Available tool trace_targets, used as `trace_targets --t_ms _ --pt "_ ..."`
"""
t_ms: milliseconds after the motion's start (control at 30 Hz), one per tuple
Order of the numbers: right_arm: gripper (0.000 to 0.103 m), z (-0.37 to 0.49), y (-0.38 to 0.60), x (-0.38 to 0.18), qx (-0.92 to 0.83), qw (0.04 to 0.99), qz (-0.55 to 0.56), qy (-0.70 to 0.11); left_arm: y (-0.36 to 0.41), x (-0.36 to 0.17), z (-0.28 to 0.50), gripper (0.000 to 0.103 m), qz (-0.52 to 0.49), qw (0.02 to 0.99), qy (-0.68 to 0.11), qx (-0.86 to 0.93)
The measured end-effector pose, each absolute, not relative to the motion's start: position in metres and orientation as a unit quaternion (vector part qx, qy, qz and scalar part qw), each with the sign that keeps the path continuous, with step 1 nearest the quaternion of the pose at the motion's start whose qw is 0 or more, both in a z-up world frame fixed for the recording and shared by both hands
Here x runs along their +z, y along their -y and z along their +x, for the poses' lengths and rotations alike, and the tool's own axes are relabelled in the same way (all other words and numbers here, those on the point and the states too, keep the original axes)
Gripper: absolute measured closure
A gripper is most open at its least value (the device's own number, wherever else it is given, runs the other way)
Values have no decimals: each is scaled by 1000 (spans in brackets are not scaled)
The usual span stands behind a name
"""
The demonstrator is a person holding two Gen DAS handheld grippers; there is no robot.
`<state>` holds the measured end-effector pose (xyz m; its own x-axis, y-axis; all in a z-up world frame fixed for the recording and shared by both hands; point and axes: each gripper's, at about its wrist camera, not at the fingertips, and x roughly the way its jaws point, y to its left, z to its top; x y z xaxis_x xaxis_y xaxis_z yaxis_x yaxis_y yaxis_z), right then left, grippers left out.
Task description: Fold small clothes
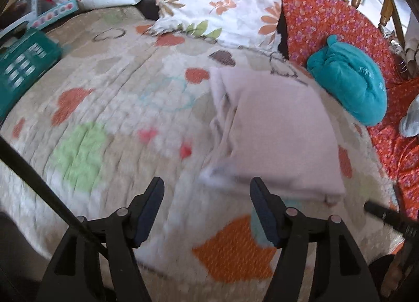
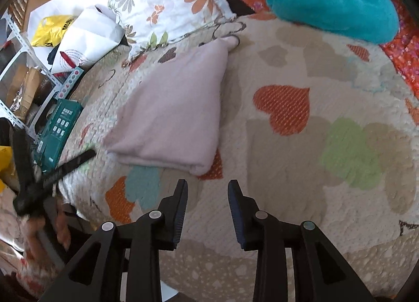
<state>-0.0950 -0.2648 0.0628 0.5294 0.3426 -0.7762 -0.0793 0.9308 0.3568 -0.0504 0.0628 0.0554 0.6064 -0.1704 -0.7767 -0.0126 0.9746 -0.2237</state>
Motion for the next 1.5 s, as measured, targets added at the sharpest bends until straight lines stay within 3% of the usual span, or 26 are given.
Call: trace_targets --t_ms 233,367,500,700,1233,1433,1500 --pt "64 -72 286 45 36 876 114 -468 -64 26 -59 36 -101 867 -489 3" --pt "54 -63 307 32 -37 882 102 -459 -62 15 -57 36 -89 857 -507 21" --pt "52 -62 314 25 -40 886 94 -453 -50 10 -55 22 -66 858 -509 28" --pt "33 -54 301 22 -43 887 76 -453 -43 6 -45 12 -69 851 -519 48" --pt "30 -57 326 16 -89 877 89 -464 -41 1 -40 0 -81 839 -534 66" --pt "16 -55 321 11 -87 878 84 -462 -41 0 -42 0 -76 842 -531 60" --pt "4 -53 317 7 -82 880 79 -461 -42 0 -42 0 -78 842 -531 58"
